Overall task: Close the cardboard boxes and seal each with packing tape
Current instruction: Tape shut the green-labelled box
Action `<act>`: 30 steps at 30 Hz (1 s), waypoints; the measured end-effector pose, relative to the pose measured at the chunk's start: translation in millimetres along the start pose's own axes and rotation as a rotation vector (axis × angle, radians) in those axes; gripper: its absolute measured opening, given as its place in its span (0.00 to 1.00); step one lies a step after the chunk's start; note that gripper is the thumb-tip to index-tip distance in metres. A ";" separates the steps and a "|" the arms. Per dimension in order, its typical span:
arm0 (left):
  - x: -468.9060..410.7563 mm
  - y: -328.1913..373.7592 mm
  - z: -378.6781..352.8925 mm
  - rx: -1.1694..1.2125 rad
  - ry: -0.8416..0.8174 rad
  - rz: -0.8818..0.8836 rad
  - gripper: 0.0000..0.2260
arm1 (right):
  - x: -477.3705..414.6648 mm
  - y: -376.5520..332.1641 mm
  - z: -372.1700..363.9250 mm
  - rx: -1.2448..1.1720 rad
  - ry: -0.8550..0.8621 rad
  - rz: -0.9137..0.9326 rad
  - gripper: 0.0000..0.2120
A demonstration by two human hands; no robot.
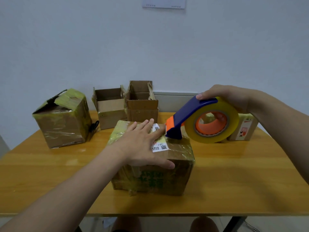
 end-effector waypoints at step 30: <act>-36.0 49.0 -8.7 0.680 0.249 -0.146 0.55 | -7.1 47.7 -5.1 -0.299 -0.086 -0.090 0.24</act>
Point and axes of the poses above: each hand's wrist, its own x-axis away from the middle knuckle, its own z-axis out of the back of the hand, y = z × x, the point moved 2 cm from there along -x, towards the middle knuckle, and after that the axes turned 15 degrees about x, right-handed, at the moved point
